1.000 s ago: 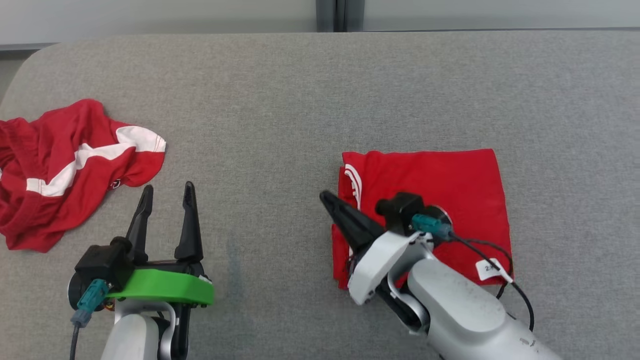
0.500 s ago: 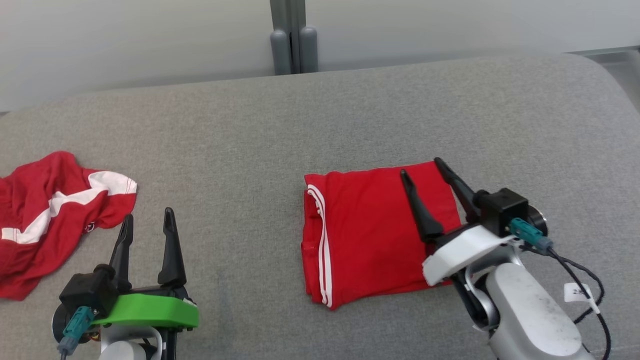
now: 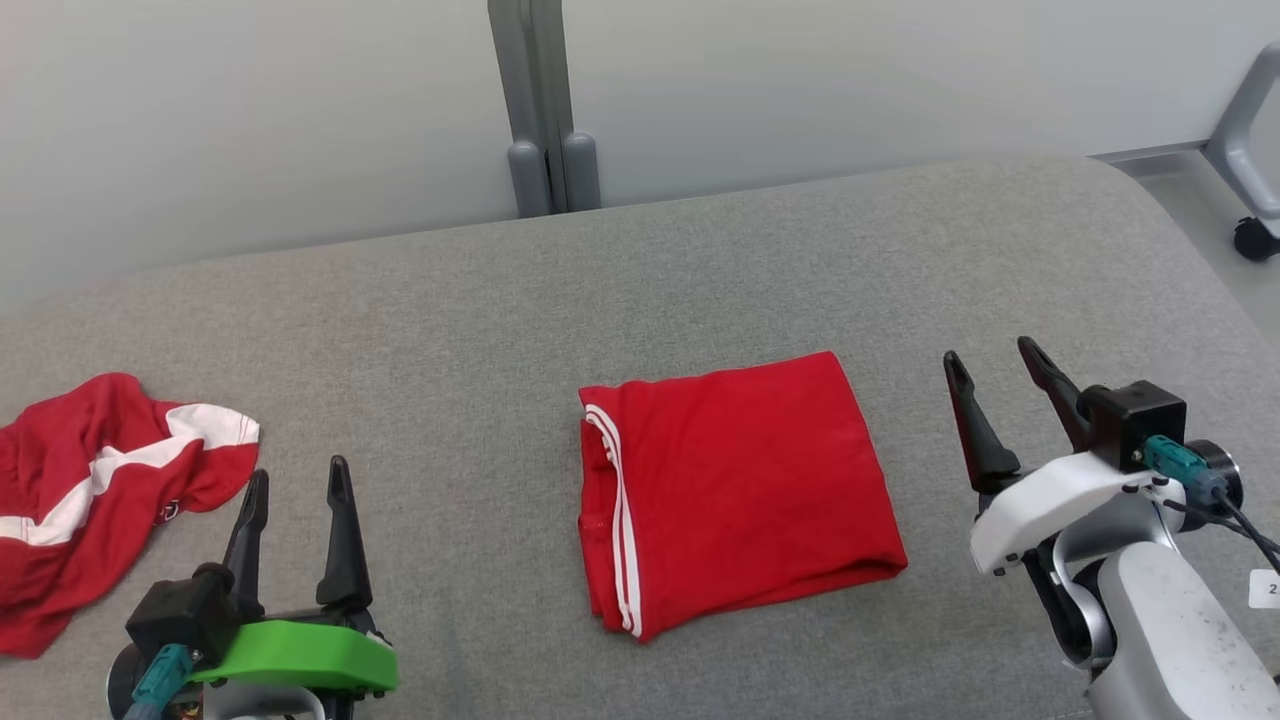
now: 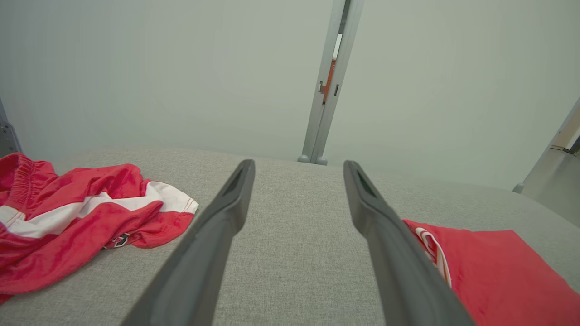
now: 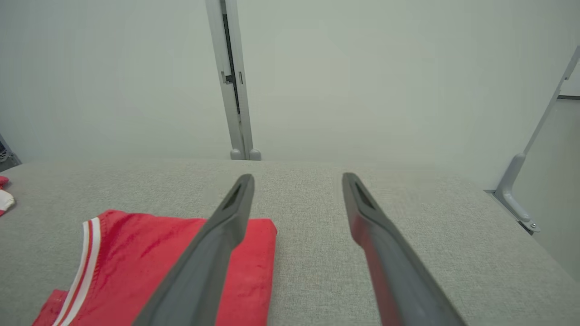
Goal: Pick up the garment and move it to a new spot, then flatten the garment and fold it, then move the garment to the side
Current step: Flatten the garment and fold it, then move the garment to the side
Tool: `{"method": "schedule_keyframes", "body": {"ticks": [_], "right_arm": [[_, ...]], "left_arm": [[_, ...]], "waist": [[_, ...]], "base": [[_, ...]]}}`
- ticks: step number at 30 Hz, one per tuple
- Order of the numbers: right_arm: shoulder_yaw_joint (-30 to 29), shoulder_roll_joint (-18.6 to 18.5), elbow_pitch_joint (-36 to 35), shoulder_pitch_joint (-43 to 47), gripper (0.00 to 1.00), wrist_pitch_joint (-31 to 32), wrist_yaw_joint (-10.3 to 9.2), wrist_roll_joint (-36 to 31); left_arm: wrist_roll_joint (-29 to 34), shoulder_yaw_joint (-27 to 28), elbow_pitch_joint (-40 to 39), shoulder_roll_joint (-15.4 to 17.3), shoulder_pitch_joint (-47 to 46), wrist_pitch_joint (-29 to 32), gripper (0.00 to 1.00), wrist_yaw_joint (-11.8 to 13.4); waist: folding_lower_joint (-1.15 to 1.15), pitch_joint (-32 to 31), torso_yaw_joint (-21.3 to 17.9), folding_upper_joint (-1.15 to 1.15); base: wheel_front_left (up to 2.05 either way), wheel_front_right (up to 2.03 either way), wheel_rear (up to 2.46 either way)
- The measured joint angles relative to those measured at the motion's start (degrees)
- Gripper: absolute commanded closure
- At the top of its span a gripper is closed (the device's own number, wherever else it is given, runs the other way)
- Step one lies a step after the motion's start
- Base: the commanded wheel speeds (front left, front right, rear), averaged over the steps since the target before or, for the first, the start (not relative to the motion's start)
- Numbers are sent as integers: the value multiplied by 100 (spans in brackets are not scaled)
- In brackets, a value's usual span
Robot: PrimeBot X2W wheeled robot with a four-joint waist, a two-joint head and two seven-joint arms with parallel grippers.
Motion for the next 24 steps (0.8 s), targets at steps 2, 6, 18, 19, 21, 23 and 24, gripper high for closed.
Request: {"method": "schedule_keyframes", "body": {"ticks": [2,6,18,19,21,23,24], "right_arm": [[-22,4,94,13,0,12,0,4],[-66,-26,366,105,0,-3,0,105],[91,-13,691,104,0,-249,0,282],[93,-20,694,95,0,-250,0,298],[93,-38,709,62,0,-252,0,307],[100,-40,725,52,0,-259,0,309],[104,-40,739,52,0,-263,0,310]], "left_arm": [[0,-29,32,0,19,0,0,12],[13,-55,169,0,20,0,0,5],[100,1,299,0,87,0,0,-56],[100,-2,305,0,89,0,0,-56],[100,-3,328,0,102,0,0,-56],[100,-8,341,0,110,0,0,-56],[100,-14,345,0,110,0,0,-56]], "waist": [[0,-42,-1,0],[0,-129,41,0],[0,-226,96,0],[0,-222,96,0],[0,-205,91,0],[0,-190,85,0],[0,-183,84,0]], "base": [[0,0,0],[0,0,0],[0,0,0],[0,0,0],[0,0,0],[0,0,0],[0,0,0]]}}
